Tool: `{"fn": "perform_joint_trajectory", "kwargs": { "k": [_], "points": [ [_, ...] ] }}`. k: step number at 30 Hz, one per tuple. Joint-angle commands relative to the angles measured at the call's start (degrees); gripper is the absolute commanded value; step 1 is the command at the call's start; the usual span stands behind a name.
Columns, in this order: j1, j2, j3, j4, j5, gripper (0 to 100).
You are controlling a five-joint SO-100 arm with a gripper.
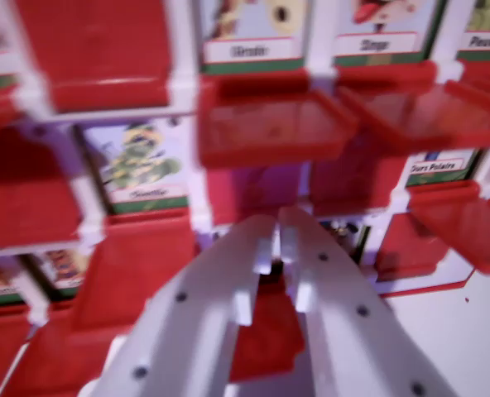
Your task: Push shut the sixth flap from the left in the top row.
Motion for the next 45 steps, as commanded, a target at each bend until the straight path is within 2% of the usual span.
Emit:
{"fn": "perform_joint_trajectory", "kwargs": {
  "k": [1, 23, 31, 38, 45],
  "points": [
    [-0.09, 0.09, -9.23, -1.23, 0.44, 0],
    [-0.88, -2.99, -16.26, -2.9, 0.62, 0],
    [-0.62, -3.16, -16.87, -8.96, 0.97, 0],
    [-0.62, -4.75, -17.23, -9.49, 1.41, 0],
    [-0.7, -8.61, -21.36, -10.02, 1.76, 0]
  ]
}}
